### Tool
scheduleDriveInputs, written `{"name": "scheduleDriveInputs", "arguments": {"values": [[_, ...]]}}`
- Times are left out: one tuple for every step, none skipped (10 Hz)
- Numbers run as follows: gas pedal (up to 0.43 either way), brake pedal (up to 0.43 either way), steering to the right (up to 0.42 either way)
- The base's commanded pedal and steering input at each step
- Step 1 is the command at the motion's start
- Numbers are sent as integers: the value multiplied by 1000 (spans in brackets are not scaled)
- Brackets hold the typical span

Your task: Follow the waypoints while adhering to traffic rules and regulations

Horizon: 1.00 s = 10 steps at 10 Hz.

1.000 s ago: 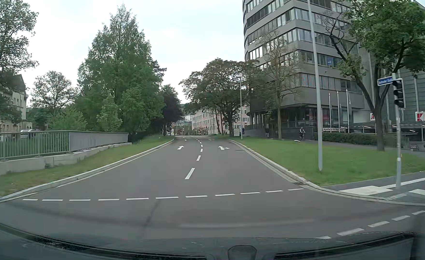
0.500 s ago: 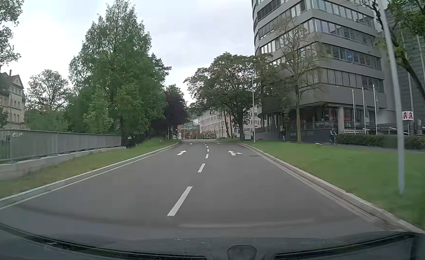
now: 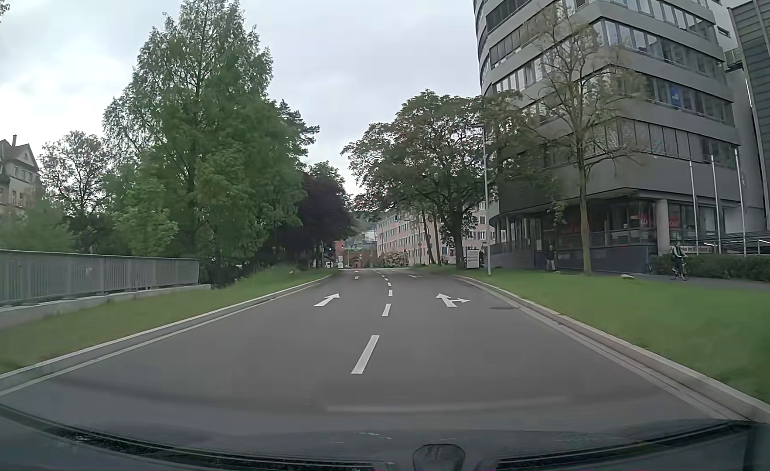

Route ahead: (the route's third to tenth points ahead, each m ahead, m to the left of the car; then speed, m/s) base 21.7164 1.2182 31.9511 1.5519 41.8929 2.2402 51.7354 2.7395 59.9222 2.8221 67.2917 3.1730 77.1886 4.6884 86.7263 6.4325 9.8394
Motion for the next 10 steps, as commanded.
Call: {"name": "scheduleDriveInputs", "arguments": {"values": [[118,0,-23],[118,0,-23],[130,0,-23],[130,0,-23],[130,0,-23],[138,0,-23],[138,0,-22],[138,0,-20],[138,0,-19],[138,0,-19]]}}
